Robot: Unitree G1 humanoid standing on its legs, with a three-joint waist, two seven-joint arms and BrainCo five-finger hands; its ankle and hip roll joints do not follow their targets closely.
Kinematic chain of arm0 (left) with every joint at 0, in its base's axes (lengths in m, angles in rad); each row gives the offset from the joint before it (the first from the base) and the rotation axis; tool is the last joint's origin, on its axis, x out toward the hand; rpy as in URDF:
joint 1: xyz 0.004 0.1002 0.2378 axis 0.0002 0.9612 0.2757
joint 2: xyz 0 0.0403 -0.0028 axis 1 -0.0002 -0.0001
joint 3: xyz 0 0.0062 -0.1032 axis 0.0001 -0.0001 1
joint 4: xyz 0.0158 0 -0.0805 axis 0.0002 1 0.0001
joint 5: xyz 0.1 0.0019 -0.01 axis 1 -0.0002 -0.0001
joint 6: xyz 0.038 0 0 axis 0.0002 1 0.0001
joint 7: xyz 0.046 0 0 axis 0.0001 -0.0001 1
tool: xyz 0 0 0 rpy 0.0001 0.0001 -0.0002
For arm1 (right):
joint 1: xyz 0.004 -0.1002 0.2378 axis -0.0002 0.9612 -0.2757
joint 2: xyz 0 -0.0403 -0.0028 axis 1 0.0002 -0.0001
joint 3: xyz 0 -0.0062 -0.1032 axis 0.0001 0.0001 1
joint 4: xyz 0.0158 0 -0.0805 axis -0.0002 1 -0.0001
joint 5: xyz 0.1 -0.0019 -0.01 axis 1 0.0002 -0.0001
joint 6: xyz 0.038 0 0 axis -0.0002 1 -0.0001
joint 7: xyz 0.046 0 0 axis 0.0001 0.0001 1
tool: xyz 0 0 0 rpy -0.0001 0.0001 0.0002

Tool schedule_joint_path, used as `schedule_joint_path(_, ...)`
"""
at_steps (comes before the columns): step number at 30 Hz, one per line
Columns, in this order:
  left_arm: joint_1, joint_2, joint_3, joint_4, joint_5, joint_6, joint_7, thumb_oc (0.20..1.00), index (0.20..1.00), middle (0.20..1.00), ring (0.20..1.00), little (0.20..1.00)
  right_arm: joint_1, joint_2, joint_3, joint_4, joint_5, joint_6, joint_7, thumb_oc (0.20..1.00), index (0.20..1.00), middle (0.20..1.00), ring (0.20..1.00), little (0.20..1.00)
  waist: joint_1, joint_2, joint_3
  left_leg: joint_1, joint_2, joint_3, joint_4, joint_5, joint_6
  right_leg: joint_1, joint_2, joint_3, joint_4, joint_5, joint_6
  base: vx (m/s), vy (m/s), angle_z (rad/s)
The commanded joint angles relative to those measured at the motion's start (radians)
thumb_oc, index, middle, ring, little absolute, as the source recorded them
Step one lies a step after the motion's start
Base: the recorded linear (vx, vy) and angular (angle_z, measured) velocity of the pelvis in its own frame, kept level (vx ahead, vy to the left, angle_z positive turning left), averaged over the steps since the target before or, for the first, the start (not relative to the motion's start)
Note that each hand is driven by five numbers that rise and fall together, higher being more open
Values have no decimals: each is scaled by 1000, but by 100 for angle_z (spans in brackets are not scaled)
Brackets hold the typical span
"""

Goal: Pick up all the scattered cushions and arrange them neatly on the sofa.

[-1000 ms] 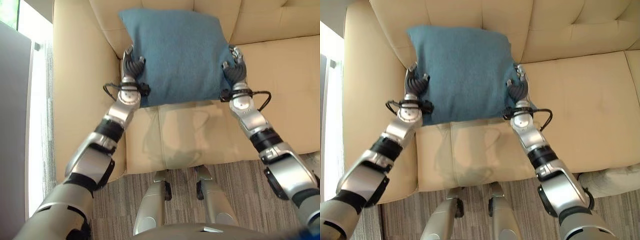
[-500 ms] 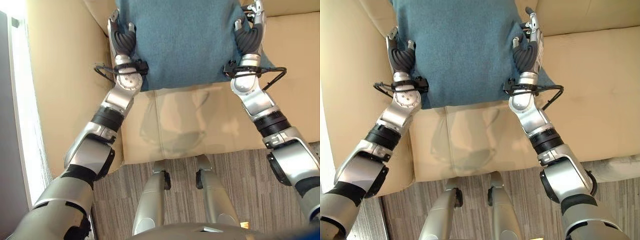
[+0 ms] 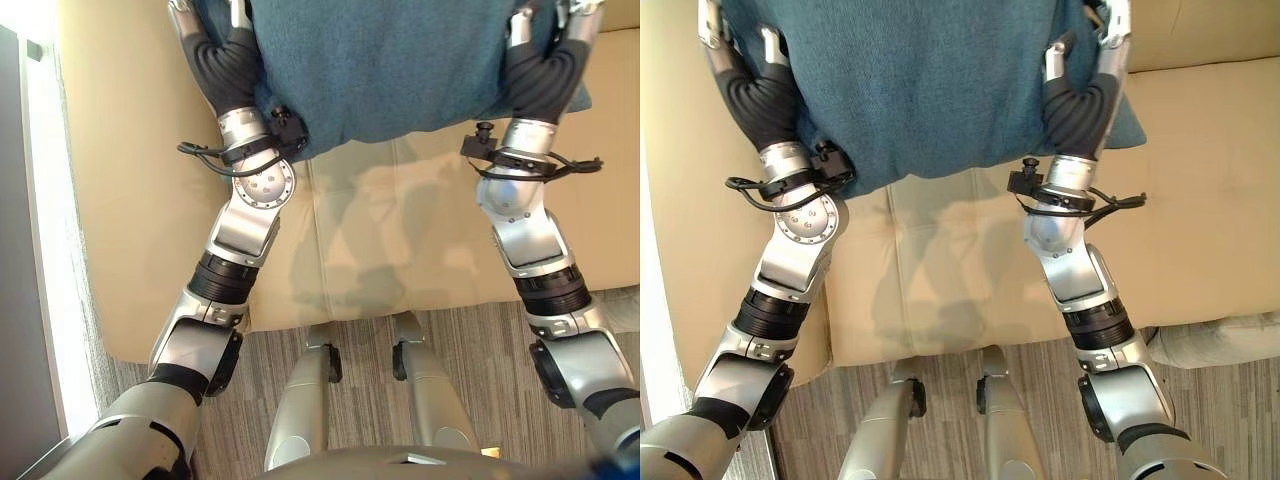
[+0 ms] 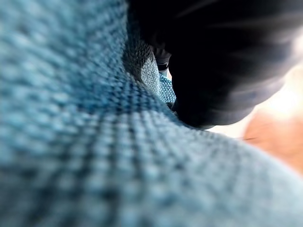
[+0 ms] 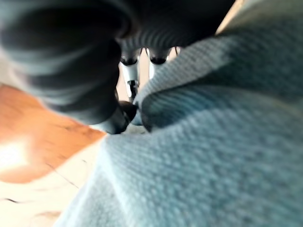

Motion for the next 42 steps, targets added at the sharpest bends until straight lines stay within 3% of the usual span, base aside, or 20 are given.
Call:
schedule_joint_path(1, -149, 0, -149, 19, 129, -108, -2, 200, 200, 200, 200, 200, -103, 50, 96, -26, -102, -147, 28, 200, 200, 200, 200, 200, 6, -48, -114, 71, -49, -25, 5, -121, -39, -5, -39, -19, -9, 33, 84, -43, -14, -2)
schedule_joint_path(8, -416, 61, -251, 424, -26, -90, 27, 200, 200, 200, 200, 200, -429, -35, 201, 342, -71, -50, -73, 200, 200, 200, 200, 200, 17, -63, -97, 34, -36, -31, 5, -108, -45, -37, -37, -29, -9, 33, 81, -7, -41, 3)
schedule_joint_path(14, -651, 94, -362, 825, -223, -73, -79, 200, 200, 200, 200, 200, -677, -86, 325, 682, 56, -8, -81, 200, 200, 200, 200, 200, 11, -67, -52, -15, -25, -37, 5, -83, -50, -81, -29, -31, -6, 49, 82, -21, -34, 4)
schedule_joint_path(17, -673, 129, -359, 868, -257, -60, -131, 200, 200, 200, 200, 200, -713, -105, 345, 763, 110, 27, -41, 200, 200, 200, 200, 200, 19, -60, -21, -45, -24, -38, 5, -74, -50, -114, -23, -35, -3, 51, 79, 0, 0, 0)
schedule_joint_path(22, -646, 120, -353, 931, -315, -41, -206, 200, 200, 200, 200, 200, -689, -89, 358, 848, 173, 45, 28, 200, 200, 200, 200, 200, 16, -53, -12, -55, -28, -43, 5, -66, -50, -127, -17, -38, -2, 57, 75, 0, 0, 0)
schedule_joint_path(23, -657, 123, -385, 978, -334, -13, -270, 498, 498, 498, 498, 498, -689, -101, 384, 876, 197, 53, 79, 200, 200, 200, 200, 200, 14, -49, -11, -58, -30, -42, 5, -64, -51, -130, -16, -39, -2, 60, 75, 0, 0, 0)
schedule_joint_path(24, -663, 132, -388, 981, -337, -13, -280, 711, 711, 711, 711, 711, -689, -104, 392, 884, 213, 56, 99, 200, 200, 200, 200, 200, 14, -47, -9, -58, -32, -41, 5, -64, -51, -129, -16, -39, -3, 61, 76, 0, 0, 0)
schedule_joint_path(25, -665, 140, -386, 981, -360, -12, -294, 1000, 1000, 1000, 1000, 1000, -691, -112, 395, 885, 227, 62, 113, 200, 200, 200, 200, 200, 13, -46, -8, -57, -34, -39, 5, -65, -52, -129, -16, -39, -3, 61, 76, 0, 0, 0)
schedule_joint_path(27, -660, 140, -376, 978, -427, -16, -325, 1000, 1000, 1000, 1000, 1000, -681, -120, 398, 899, 255, 76, 140, 200, 200, 200, 200, 200, 16, -42, -5, -58, -37, -39, 5, -65, -51, -131, -17, -43, -5, 63, 75, -7, -4, -2)
schedule_joint_path(28, -658, 146, -379, 975, -434, -14, -337, 1000, 1000, 1000, 1000, 1000, -679, -123, 399, 902, 263, 79, 147, 341, 341, 341, 341, 341, 17, -40, -4, -58, -37, -40, 5, -65, -51, -131, -17, -44, -5, 62, 75, -13, -9, -4)
schedule_joint_path(29, -656, 160, -391, 965, -434, -12, -363, 1000, 1000, 1000, 1000, 1000, -679, -132, 401, 915, 275, 81, 160, 846, 846, 846, 846, 846, 20, -37, -3, -56, -39, -40, 5, -66, -50, -130, -17, -46, -6, 62, 75, 0, 0, 0)
schedule_joint_path(30, -653, 168, -395, 955, -436, -13, -368, 1000, 1000, 1000, 1000, 1000, -682, -139, 403, 918, 278, 85, 165, 1000, 1000, 1000, 1000, 1000, 21, -36, -3, -55, -40, -41, 5, -66, -50, -129, -17, -47, -7, 62, 75, 0, 0, 0)
schedule_joint_path(34, -601, 171, -389, 921, -451, -12, -391, 1000, 1000, 1000, 1000, 1000, -665, -163, 403, 901, 274, 89, 178, 1000, 1000, 1000, 1000, 1000, 25, -34, -4, -50, -40, -43, 5, -68, -49, -124, -17, -51, -9, 61, 73, 0, 0, 0)
schedule_joint_path(37, -464, 171, -346, 869, -447, -7, -411, 1000, 1000, 1000, 1000, 1000, -593, -189, 369, 859, 253, 99, 187, 1000, 1000, 1000, 1000, 1000, 29, -36, -11, -28, -41, -46, 5, -76, -49, -104, -18, -60, -9, 55, 70, 1, -37, 2)
schedule_joint_path(40, -162, 278, -205, 794, -338, 18, -442, 1000, 1000, 1000, 1000, 1000, -352, -295, 240, 747, 214, 87, 222, 1000, 1000, 1000, 1000, 1000, 36, -47, -36, 46, -39, -39, 5, -95, -53, -22, -22, -74, -9, 37, 67, 40, -41, 5)
schedule_joint_path(42, 69, 329, -99, 727, -291, 25, -476, 1000, 1000, 1000, 1000, 1000, -107, -317, 124, 660, 186, 84, 261, 1000, 1000, 1000, 1000, 1000, 33, -58, -66, 129, -39, -34, 5, -118, -51, 65, -23, -81, -9, 17, 62, 113, -24, 9)
